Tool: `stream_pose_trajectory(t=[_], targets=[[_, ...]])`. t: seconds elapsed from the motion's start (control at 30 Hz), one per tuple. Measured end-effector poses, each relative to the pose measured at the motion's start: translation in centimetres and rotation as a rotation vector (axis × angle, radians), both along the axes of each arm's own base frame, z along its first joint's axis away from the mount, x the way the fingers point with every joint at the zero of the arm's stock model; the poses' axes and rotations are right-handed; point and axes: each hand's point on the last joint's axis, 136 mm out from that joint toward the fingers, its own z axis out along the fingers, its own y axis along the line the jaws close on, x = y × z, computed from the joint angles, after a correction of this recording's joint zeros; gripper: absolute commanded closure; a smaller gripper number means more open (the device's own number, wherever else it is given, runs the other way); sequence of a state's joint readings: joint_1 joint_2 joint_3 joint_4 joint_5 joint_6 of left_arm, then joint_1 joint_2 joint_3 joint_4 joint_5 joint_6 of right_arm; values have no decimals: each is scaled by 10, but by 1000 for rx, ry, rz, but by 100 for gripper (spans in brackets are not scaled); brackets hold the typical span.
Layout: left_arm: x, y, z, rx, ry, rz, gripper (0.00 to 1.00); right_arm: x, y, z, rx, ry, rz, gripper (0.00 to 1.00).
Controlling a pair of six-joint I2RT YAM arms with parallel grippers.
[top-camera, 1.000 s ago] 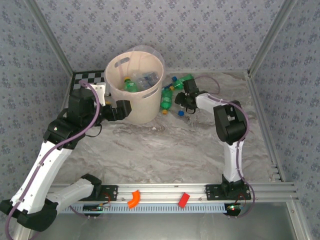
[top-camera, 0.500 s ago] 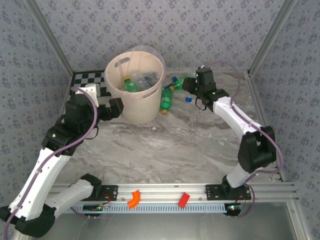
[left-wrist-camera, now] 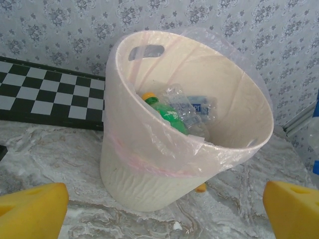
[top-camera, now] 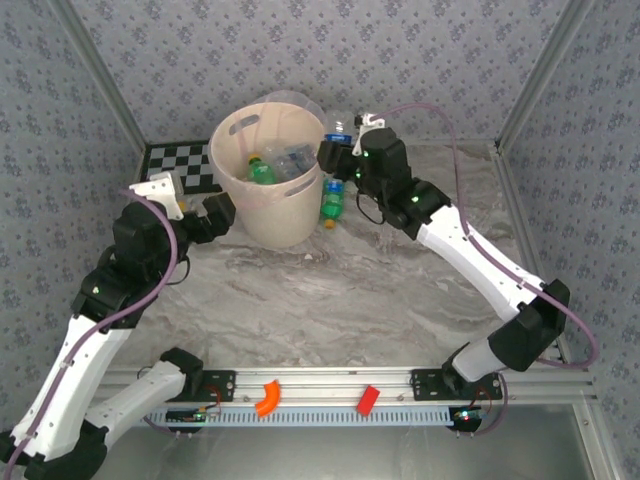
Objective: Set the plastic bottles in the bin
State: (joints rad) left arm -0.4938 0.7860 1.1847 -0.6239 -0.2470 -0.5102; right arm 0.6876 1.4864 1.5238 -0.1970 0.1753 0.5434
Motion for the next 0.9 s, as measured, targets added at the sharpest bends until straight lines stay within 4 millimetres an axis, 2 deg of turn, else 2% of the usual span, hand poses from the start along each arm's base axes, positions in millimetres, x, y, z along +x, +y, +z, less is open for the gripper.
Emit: stream_pose_trajectory(t=[0.13,0.27,0.6,0.67,0.73,0.83,0.9], targets=[[-7,4,6,-16,-23,1,0,-8,23,17,85,-30,16,46],[-14,8,14,-34,-50,3,0,-1,45,27,180,-43,12,45],[-29,16,23,-55,-91,3,0,22,97,26,288,-31,0,42],[-30,16,23,-54,-90,3,0,26,103,27,295,-33,-2,39],[-31,17,23,-52,-90,2,0,28,106,28,300,-30,-5,30],[-34,18,22,-51,-90,2,0,30,104,29,299,-29,-18,24],[-34,19,22,-50,-90,2,0,30,103,31,295,-34,-27,16]])
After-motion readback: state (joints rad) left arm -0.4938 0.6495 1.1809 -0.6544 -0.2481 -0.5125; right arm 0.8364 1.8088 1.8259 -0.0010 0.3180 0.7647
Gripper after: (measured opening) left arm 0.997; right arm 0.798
